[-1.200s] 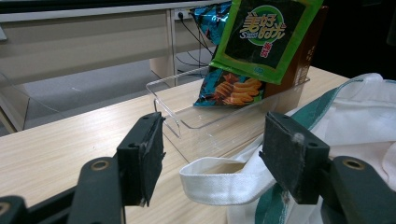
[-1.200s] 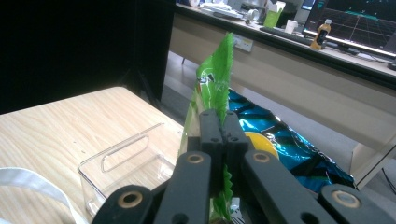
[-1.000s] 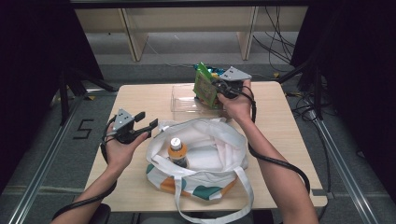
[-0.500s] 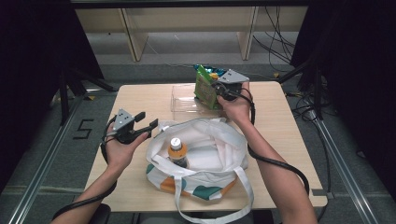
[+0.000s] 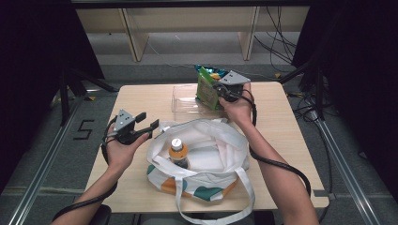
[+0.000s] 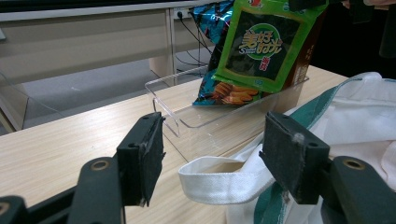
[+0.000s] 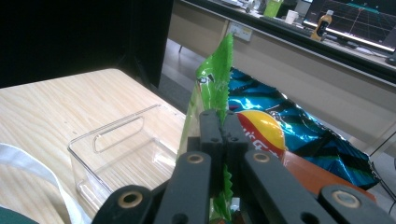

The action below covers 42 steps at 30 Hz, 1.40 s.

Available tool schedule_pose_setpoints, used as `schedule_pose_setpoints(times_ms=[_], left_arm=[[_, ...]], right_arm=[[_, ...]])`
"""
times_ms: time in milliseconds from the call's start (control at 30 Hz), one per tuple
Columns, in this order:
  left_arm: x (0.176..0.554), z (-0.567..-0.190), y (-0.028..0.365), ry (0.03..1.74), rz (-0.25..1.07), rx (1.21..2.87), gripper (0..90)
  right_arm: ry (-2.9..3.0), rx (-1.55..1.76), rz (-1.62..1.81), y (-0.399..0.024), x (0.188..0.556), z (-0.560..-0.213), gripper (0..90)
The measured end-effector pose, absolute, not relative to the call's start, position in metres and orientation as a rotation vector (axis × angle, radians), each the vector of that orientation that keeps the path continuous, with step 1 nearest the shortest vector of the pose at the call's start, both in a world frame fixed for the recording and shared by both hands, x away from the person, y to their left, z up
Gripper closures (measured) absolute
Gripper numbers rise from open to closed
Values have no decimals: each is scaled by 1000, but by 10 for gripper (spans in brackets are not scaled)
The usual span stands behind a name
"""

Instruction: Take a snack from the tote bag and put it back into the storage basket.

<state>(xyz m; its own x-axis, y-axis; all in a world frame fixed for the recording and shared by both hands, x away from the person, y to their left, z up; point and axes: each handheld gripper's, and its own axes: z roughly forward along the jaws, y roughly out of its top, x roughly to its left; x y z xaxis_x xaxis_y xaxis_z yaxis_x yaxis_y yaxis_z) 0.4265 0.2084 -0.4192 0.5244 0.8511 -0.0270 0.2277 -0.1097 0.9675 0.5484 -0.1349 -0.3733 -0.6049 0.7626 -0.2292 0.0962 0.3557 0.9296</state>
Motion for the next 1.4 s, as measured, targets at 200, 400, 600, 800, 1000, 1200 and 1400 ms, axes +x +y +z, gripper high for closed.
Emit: schedule_pose_setpoints(times_ms=[200,400,600,800,1000,1200,1400], left_arm=[[427,-420,208,937,685,1633,379],[427,-420,208,937,685,1636,379],[427,-420,208,937,684,1635,379],[427,-420,208,937,685,1636,379],[427,-420,208,937,686,1637,378],[427,-420,208,937,686,1638,378],[427,-420,209,940,686,1636,378]], right_arm=[[1949,749,1273,-136,548,-374,900],[1953,759,1273,-136,547,-375,900],[1965,749,1259,-137,548,-376,900],[1974,747,1244,-138,548,-379,900],[1974,756,1232,-140,548,-380,900],[2005,772,1222,-139,548,-384,900],[2010,778,1217,-139,548,-390,900]])
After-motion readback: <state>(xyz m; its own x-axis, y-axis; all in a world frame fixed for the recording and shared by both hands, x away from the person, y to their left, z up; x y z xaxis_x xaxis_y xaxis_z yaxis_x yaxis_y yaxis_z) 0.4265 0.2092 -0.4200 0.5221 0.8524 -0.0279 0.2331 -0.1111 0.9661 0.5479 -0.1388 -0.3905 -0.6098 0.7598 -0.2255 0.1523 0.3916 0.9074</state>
